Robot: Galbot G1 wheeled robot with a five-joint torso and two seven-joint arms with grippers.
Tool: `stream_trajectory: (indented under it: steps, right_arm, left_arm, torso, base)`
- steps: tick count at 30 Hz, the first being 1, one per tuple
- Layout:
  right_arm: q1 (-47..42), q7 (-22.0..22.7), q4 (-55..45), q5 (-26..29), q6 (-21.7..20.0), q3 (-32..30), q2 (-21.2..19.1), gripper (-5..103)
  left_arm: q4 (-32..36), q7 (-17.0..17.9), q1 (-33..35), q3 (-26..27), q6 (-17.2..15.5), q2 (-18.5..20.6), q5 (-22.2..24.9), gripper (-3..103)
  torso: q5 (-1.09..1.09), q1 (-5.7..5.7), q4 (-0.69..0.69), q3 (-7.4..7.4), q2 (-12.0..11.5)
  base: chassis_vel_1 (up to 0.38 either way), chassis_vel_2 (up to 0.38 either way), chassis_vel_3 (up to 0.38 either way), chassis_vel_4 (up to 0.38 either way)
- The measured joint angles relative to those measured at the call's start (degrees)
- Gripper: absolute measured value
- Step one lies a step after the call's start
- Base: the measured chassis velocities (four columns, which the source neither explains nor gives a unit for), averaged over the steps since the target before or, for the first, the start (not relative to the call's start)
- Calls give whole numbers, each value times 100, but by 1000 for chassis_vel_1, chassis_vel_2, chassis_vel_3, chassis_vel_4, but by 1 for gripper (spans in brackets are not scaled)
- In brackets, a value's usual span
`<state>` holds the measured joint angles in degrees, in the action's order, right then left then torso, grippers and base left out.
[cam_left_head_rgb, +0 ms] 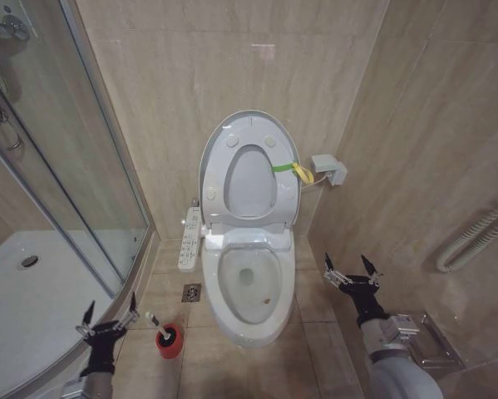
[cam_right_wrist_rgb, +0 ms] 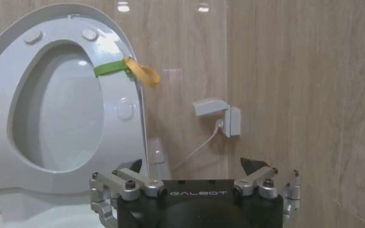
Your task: Open the toilet lid, clean the toilet bowl with a toilet brush, close the toilet lid, and flush.
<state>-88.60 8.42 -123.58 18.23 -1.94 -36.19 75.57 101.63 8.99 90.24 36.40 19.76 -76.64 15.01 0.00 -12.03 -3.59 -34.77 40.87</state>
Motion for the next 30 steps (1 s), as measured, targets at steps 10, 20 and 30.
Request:
stream_trajectory:
  steps: [10, 20, 30]
  right_arm:
    - [2, 0, 0, 0, 0, 0, 0, 100]
    - [1, 0, 0, 0, 0, 0, 0, 100]
    - [1, 0, 0, 0, 0, 0, 0, 100]
  left_arm:
    - [-1404, -351, -718, -168, 389, -8, -16, 103]
    - [-2277, -718, -1207, -582, 618, -70, 149, 97]
    - [-3029, -921, -1488, -576, 847, -100, 105, 97]
  torso:
    - [1, -2, 0, 0, 0]
    - [1, -2, -1, 0, 0]
    - [1, -2, 0, 0, 0]
  base:
    - [0, 0, 0, 0]
    - [0, 0, 0, 0]
    - [0, 0, 0, 0]
